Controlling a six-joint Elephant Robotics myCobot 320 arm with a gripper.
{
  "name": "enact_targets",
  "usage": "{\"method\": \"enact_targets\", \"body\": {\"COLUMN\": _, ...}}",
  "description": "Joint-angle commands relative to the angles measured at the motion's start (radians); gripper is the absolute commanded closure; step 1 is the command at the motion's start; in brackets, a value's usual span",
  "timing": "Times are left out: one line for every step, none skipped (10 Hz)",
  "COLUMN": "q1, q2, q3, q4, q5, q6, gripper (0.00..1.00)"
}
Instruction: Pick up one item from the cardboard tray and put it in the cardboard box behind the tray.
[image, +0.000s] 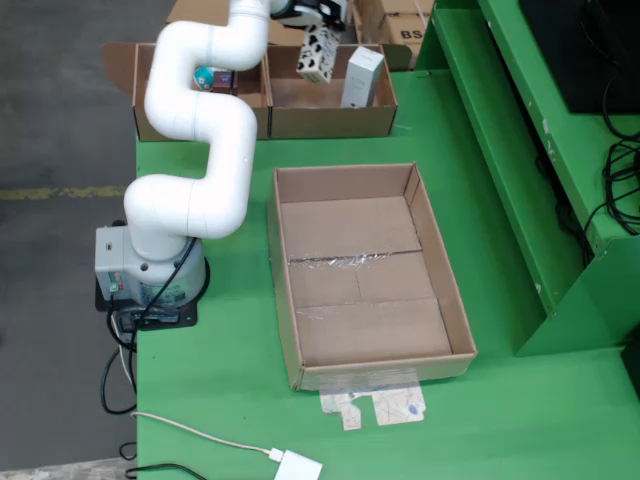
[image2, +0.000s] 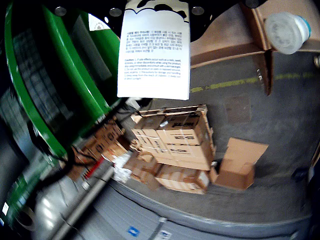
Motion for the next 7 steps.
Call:
{"method": "enact_targets", "body": {"q1": 0.035, "q2": 0.020, "q3": 0.029, "q4": 0.015, "q5": -0.012, "q6": -0.086, "gripper": 1.00}}
{"method": "enact_targets", "body": {"q1": 0.057, "q2": 0.009, "q3": 0.029, "q4": 0.015, "q5": -0.012, "q6": -0.051, "gripper": 1.00}}
{"method": "enact_targets", "body": {"q1": 0.065, "q2": -0.004, "q3": 0.029, "q4": 0.015, "q5": -0.012, "q6": -0.085, "gripper": 1.00}}
{"method": "enact_targets", "body": {"q1": 0.065, "q2": -0.004, "q3": 0.029, "q4": 0.015, "q5": -0.012, "q6": -0.085, "gripper": 1.00}}
{"method": "enact_targets", "body": {"q1": 0.079, "q2": -0.018, "q3": 0.029, "q4": 0.015, "q5": -0.012, "q6": -0.057, "gripper": 1.00}}
{"method": "enact_targets", "body": {"q1": 0.079, "q2": -0.018, "q3": 0.029, "q4": 0.015, "q5": -0.012, "q6": -0.073, "gripper": 1.00}}
{"method": "enact_targets", "body": {"q1": 0.090, "q2": -0.021, "q3": 0.029, "q4": 0.015, "q5": -0.012, "q6": -0.092, "gripper": 1.00}}
